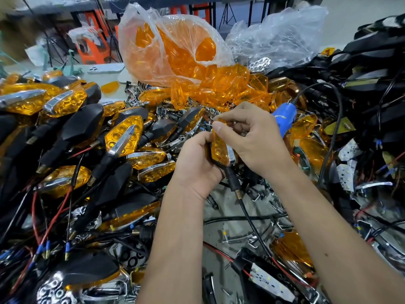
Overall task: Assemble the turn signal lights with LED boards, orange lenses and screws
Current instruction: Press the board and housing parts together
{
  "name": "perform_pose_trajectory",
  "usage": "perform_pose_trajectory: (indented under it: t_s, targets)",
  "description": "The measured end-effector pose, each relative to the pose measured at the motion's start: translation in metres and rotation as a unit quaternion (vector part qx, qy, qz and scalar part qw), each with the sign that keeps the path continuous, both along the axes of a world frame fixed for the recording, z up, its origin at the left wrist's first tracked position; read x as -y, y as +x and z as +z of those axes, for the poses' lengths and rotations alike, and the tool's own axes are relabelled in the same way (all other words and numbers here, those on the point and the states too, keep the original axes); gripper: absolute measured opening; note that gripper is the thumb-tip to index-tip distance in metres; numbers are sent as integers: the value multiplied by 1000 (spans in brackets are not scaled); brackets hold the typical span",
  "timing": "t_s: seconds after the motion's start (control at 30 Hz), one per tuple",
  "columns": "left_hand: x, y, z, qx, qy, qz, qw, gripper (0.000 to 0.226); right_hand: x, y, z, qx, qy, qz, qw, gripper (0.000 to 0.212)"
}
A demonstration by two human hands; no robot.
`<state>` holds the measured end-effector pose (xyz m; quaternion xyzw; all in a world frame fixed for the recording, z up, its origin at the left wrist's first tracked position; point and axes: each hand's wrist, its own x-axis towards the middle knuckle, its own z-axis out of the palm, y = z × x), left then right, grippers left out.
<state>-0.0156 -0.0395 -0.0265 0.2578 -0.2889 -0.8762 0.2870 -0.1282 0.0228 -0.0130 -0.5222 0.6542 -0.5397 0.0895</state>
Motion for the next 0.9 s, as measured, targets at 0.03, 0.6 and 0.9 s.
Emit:
perform_pose_trajectory:
  t_s: [0.03, 0.6, 0.9]
  targets:
    - [1, 1, 0, -7, 0, 0, 1000, 40, 0, 0, 0, -3, -1, 0, 1000, 16]
    - [-4, 2, 8, -14, -83, 45, 995, 45, -2, 8, 4, -8, 26, 54, 998, 34]
    - [0, 1, 1, 18, -274, 177, 945, 45, -8, -1, 8, 159, 106, 165, 968, 42]
